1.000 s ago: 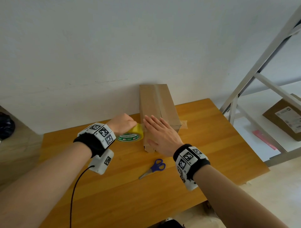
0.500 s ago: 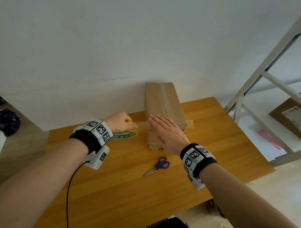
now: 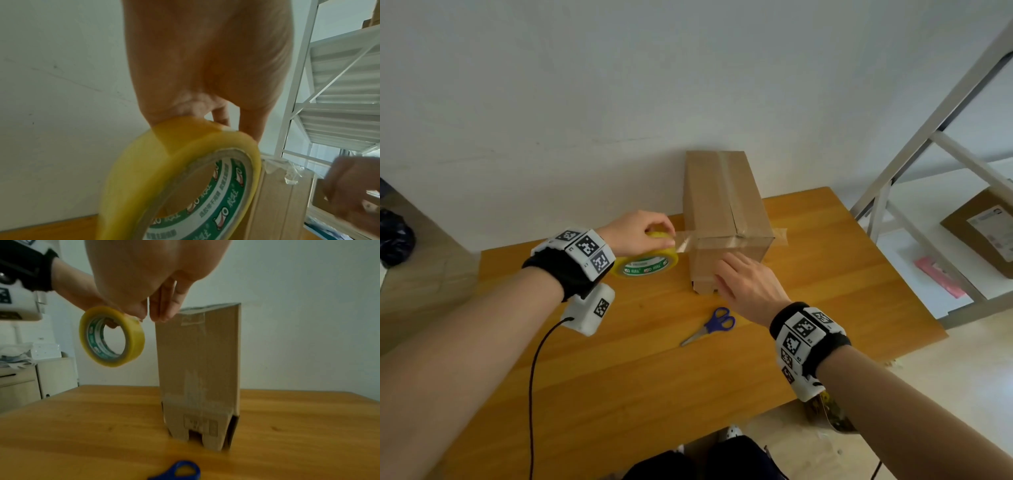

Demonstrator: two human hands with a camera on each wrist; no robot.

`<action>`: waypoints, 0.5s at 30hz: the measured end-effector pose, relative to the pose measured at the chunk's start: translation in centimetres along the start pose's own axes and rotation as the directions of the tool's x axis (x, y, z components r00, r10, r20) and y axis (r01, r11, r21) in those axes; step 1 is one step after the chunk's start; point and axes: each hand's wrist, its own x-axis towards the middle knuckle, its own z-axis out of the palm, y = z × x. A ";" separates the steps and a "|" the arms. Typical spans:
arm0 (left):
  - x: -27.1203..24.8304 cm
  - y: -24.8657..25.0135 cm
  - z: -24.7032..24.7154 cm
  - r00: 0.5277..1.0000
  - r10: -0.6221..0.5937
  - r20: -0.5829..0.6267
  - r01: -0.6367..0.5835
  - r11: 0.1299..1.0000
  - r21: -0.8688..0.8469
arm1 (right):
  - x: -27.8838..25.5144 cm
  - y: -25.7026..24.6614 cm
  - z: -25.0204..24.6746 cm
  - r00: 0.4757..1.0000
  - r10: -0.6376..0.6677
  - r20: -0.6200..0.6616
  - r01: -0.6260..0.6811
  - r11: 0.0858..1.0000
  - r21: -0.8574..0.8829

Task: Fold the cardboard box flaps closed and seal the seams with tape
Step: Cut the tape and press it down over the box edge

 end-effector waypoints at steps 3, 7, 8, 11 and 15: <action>-0.3 -0.1 -0.1 1.000 -0.011 0.000 0.011 1.000 -0.014 | -1.9 -0.1 2.0 0.991 0.027 0.135 -0.030 0.999 0.016; -0.5 -0.6 -0.3 1.000 -0.019 -0.003 0.019 1.000 -0.009 | -3.3 0.1 4.8 0.890 0.143 0.433 -0.118 0.989 -0.084; -0.6 -0.7 -0.3 1.000 -0.019 -0.010 0.019 1.000 -0.005 | -3.4 0.1 5.1 0.830 0.193 0.523 -0.155 0.981 -0.116; -0.6 -1.2 -0.2 1.000 -0.023 -0.022 0.023 1.000 -0.007 | -4.0 0.3 6.7 0.684 0.278 0.675 -0.208 0.961 -0.185; -0.6 -1.5 0.0 0.999 -0.033 -0.021 0.032 0.998 -0.054 | -4.4 0.4 8.3 0.636 0.308 0.708 -0.215 0.951 -0.220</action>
